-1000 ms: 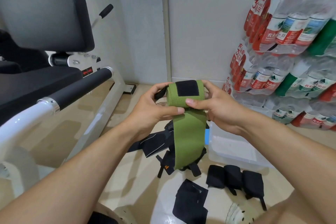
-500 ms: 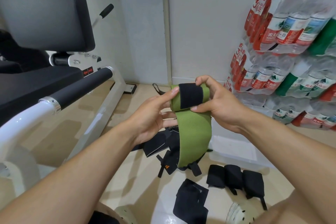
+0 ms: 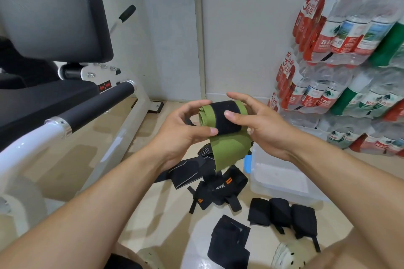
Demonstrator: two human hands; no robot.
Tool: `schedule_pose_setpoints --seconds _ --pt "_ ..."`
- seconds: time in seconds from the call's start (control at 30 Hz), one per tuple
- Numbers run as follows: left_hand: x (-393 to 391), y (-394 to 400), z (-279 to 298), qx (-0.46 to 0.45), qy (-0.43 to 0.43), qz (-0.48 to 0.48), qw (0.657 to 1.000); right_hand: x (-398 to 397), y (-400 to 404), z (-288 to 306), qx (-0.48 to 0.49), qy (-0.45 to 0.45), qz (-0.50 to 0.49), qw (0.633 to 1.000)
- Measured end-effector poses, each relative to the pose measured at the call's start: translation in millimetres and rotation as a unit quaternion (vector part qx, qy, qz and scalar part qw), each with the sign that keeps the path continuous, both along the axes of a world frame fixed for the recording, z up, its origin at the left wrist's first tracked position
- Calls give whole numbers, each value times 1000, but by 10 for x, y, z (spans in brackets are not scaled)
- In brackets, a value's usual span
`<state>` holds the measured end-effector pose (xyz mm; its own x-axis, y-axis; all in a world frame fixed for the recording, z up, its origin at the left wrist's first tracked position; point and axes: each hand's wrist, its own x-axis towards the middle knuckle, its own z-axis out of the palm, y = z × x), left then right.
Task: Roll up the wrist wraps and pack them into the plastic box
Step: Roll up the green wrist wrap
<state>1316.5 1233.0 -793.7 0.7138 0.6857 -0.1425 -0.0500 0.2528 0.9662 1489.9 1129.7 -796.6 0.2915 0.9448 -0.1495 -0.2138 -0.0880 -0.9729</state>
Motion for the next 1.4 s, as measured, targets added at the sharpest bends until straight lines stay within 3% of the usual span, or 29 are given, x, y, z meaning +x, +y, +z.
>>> schedule_pose_setpoints --seconds 0.17,0.33,0.47,0.77,1.07,1.17,1.4 --pt "5 9 -36 51 10 7 999 -24 -12 -16 -13 49 3 999" --pt "22 -12 -13 -50 -10 -12 999 4 -4 -42 9 14 -35 999" --pt "18 -3 -14 -60 -7 -26 998 13 9 -60 21 1 -26 999" --pt "9 23 -69 55 6 38 998 -13 -22 24 5 25 4 1000" --pt "6 48 -116 171 28 21 985 -84 -39 69 -50 72 -10 996" --pt "20 12 -85 111 23 32 993 -81 -35 73 -44 95 -25 994" --pt "8 -20 68 -161 -7 -42 986 -49 -36 85 -4 57 -43 997"
